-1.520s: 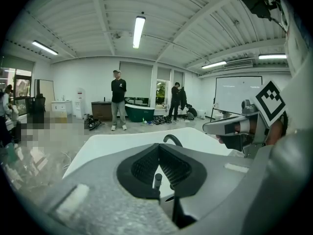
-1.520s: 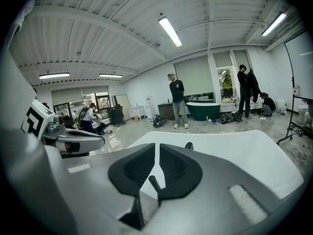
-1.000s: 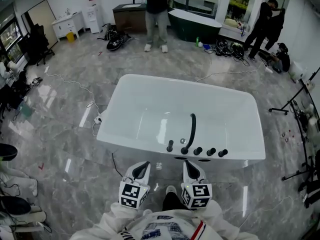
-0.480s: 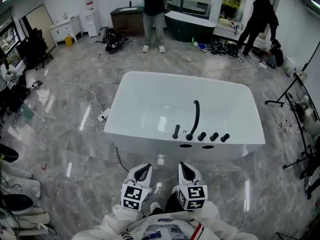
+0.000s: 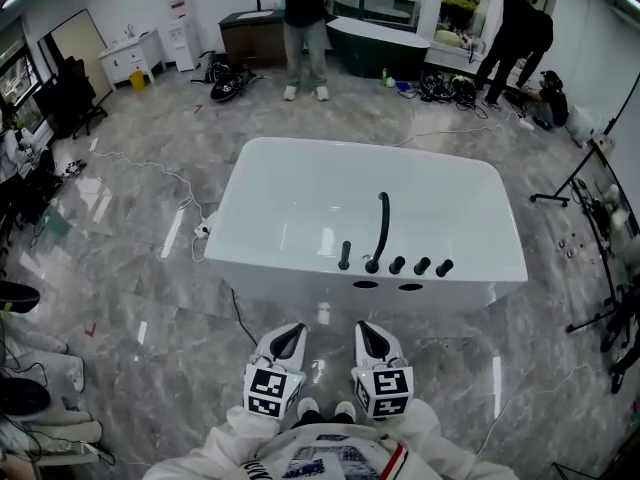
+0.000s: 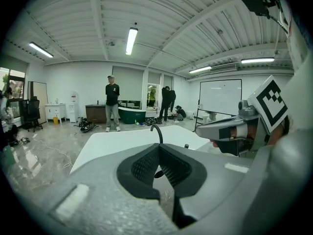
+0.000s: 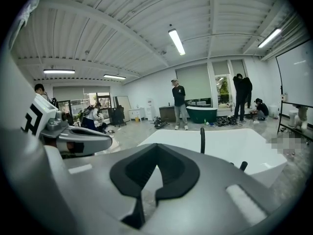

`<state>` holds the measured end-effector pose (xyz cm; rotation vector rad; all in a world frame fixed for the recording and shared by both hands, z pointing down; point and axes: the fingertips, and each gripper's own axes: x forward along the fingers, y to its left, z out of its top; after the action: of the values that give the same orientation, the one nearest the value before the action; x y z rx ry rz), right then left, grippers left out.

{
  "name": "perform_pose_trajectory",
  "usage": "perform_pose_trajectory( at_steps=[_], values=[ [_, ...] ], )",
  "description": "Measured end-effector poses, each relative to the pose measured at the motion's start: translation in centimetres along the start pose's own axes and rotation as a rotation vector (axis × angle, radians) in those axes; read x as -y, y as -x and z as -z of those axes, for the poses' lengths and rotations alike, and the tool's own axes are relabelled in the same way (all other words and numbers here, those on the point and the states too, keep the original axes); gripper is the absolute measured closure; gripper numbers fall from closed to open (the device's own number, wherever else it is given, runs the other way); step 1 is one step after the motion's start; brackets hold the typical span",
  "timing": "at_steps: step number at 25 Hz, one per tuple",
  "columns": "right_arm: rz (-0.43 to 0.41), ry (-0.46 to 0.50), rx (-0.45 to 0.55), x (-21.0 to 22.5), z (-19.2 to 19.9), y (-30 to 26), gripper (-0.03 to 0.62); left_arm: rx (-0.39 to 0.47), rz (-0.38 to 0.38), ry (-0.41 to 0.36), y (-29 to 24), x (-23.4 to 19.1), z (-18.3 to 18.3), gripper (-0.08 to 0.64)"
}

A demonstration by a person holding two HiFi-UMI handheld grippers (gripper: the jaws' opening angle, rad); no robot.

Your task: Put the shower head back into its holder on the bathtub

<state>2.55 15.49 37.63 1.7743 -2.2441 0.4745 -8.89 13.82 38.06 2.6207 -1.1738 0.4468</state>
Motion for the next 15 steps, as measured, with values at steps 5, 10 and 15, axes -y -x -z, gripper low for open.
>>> perform_pose_trajectory(
  at_steps=[5,10,15],
  values=[
    [-0.007,-0.003,0.003,1.3,0.0,0.2,0.588,0.003,-0.009,-0.006,-0.9,1.0,-0.3,0.56],
    [-0.018,0.002,0.009,1.6,-0.3,0.3,0.588,0.014,-0.03,-0.022,-1.1,1.0,-0.5,0.56],
    [-0.024,0.003,0.007,2.1,-0.2,0.6,0.589,0.012,-0.035,-0.019,-1.3,1.5,-0.6,0.56]
  ],
)
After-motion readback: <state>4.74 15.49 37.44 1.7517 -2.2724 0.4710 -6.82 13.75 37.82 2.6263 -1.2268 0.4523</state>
